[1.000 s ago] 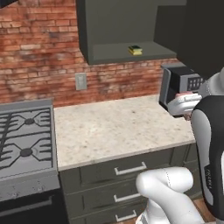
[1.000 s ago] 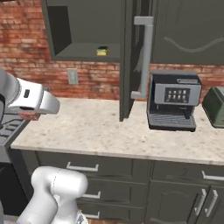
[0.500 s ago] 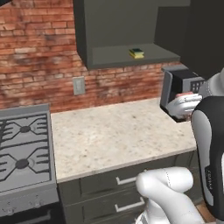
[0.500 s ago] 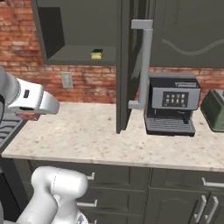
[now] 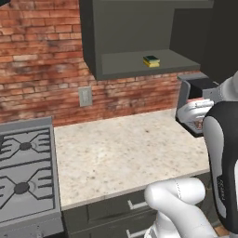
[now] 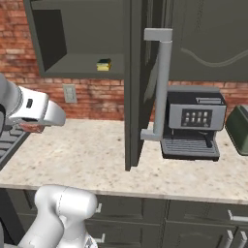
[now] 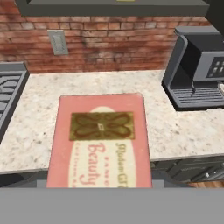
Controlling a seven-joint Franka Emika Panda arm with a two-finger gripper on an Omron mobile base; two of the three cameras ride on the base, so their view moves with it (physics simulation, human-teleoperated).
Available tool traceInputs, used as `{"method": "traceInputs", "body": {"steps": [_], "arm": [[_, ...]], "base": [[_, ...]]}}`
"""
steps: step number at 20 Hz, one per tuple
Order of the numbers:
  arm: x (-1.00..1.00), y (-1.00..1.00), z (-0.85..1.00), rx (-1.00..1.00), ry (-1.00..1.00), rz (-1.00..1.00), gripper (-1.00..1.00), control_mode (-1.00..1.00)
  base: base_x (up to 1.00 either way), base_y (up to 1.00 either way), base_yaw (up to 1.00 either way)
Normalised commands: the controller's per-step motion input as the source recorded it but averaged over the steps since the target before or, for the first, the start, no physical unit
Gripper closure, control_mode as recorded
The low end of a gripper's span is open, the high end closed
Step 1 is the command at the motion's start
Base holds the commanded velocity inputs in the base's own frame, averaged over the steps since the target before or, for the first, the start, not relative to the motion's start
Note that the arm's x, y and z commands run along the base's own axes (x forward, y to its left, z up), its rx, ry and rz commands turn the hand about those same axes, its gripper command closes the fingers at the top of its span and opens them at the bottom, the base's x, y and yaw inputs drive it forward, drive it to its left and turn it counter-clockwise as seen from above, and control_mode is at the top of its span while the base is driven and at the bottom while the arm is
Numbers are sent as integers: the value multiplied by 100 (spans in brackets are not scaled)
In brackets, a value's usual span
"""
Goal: Pick up the sponge and bar soap from the sink, and place them back in the cabinet, and close the cabinet door.
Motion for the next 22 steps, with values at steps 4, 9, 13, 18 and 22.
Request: {"method": "traceInputs", "body": {"steps": [4, 9, 13, 18, 22], "arm": [[0, 0, 0, 0, 0, 0, 100, 100], [0, 0, 0, 0, 0, 0, 100, 100], [0, 0, 0, 0, 0, 0, 100, 100], [0, 0, 0, 0, 0, 0, 100, 100], [0, 0, 0, 0, 0, 0, 100, 100]], "base": [[29, -1, 0], [9, -11, 1], [2, -16, 4], [5, -16, 4], [2, -14, 2]]}}
